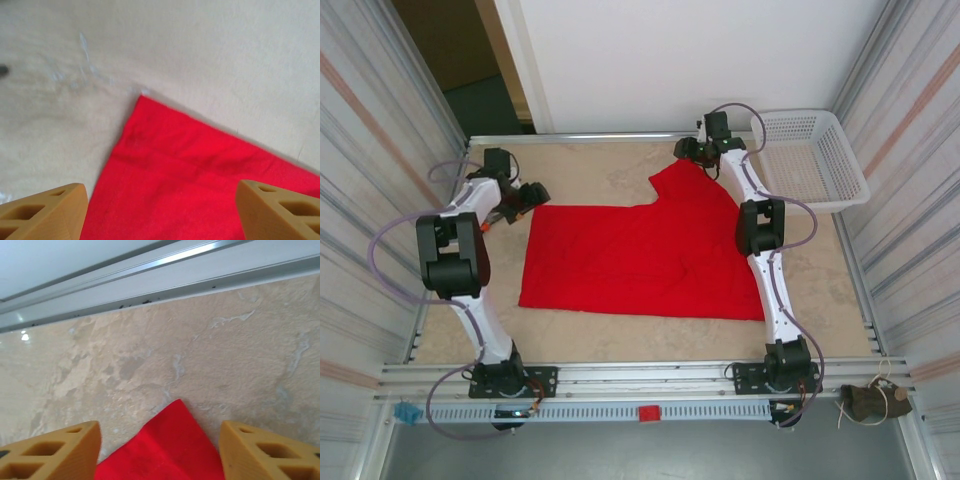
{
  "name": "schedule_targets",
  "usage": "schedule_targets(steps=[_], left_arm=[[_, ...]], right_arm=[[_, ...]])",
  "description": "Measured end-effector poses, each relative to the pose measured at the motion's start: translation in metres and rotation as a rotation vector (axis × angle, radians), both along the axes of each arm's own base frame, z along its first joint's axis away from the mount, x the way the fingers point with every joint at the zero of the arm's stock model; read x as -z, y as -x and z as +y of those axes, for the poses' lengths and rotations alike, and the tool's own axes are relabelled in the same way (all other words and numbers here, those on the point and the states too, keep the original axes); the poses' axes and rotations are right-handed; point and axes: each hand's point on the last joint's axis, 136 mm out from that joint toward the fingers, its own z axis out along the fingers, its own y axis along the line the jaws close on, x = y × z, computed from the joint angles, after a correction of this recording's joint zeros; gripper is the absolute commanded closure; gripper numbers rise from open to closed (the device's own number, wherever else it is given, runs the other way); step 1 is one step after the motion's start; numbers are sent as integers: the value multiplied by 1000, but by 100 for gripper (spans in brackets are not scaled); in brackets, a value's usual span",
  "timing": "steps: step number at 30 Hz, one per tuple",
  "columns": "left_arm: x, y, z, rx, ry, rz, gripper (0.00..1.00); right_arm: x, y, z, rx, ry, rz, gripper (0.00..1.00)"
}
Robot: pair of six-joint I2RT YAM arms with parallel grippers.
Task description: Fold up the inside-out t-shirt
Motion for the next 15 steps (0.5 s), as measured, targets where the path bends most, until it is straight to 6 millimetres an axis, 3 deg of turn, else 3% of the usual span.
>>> schedule_targets(steps=[4,10,15], left_arm=[[2,-14,7,-11,-12,3,21],[20,-21,13,-4,-46,52,22],[34,-27,13,23,-79,84,29]], right_arm=[[0,2,5,-11,-22,9,54],[4,5,11,-22,-42,26,59],[9,8,13,-32,-49,42,66]])
